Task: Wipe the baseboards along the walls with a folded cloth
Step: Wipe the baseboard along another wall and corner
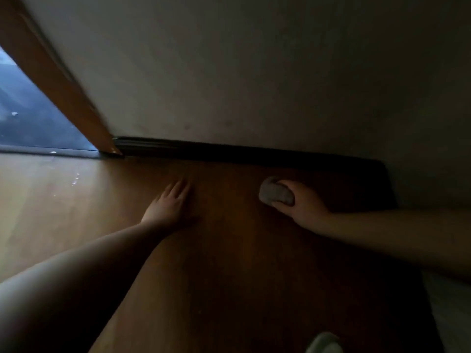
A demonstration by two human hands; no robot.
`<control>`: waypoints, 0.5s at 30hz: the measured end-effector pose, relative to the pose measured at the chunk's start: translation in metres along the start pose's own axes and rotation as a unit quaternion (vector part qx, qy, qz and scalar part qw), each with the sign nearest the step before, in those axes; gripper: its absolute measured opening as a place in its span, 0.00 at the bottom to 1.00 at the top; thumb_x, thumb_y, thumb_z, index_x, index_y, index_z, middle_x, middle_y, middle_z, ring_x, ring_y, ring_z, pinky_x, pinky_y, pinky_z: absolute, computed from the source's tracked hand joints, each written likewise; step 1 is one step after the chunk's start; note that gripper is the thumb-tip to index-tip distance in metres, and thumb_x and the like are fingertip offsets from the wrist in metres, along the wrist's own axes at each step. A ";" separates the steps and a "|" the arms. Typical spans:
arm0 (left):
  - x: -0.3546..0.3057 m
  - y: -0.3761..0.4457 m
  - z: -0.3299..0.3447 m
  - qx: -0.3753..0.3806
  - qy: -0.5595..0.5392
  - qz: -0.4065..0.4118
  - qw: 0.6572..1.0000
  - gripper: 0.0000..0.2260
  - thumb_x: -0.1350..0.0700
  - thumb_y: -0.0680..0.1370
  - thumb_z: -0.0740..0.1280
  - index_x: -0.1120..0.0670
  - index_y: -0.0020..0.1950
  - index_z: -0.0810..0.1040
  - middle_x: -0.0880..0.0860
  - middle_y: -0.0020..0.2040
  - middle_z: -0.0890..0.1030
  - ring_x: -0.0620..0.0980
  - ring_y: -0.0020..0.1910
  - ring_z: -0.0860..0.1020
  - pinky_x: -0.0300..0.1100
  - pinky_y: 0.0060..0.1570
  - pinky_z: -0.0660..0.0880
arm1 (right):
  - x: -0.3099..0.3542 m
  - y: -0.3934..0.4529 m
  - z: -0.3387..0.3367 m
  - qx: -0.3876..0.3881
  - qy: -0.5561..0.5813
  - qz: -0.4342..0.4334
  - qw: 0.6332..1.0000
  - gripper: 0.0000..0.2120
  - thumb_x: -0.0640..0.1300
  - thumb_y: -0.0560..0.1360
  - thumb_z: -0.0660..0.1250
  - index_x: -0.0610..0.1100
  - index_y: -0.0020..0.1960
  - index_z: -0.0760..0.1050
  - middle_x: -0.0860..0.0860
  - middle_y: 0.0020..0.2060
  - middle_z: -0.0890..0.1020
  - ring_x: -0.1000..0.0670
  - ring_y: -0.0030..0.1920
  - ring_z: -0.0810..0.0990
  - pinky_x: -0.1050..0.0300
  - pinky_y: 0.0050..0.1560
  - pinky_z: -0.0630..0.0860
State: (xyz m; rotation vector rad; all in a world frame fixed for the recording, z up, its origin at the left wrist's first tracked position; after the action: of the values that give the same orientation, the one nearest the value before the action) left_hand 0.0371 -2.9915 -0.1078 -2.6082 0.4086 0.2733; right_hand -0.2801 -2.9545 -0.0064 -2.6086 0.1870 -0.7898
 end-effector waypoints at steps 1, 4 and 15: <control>-0.014 0.010 0.000 0.001 0.001 0.018 1.000 0.44 0.31 0.75 0.61 0.47 0.81 0.44 0.50 0.82 0.43 0.54 0.80 0.45 0.55 0.74 0.57 | -0.019 -0.010 -0.014 -0.017 0.005 0.016 1.000 0.28 0.51 0.74 0.73 0.44 0.71 0.70 0.48 0.66 0.75 0.48 0.64 0.74 0.59 0.60 0.69; -0.050 0.032 0.004 0.012 0.051 0.082 0.995 0.45 0.28 0.73 0.60 0.46 0.81 0.45 0.50 0.82 0.44 0.54 0.80 0.45 0.58 0.74 0.55 | -0.066 -0.028 -0.048 -0.098 0.059 0.068 0.991 0.29 0.55 0.75 0.72 0.47 0.71 0.69 0.53 0.61 0.75 0.55 0.59 0.73 0.61 0.57 0.68; -0.106 0.050 0.023 0.071 0.176 0.164 0.968 0.48 0.29 0.73 0.62 0.46 0.80 0.38 0.53 0.81 0.37 0.57 0.79 0.41 0.58 0.76 0.50 | -0.157 0.005 -0.074 -0.320 0.228 0.205 0.897 0.27 0.44 0.76 0.71 0.44 0.73 0.68 0.45 0.65 0.77 0.46 0.66 0.74 0.54 0.67 0.69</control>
State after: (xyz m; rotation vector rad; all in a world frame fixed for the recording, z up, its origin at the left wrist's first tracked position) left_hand -0.0815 -2.9969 -0.1210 -2.4379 0.9497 -0.1148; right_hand -0.4515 -2.9466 -0.0317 -2.7214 1.2809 -1.3307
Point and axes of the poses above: each hand's wrist, its own y-axis towards the middle knuckle, its own z-axis out of the palm, x = y × z, the point moved 3 cm from there along y, towards the middle knuckle
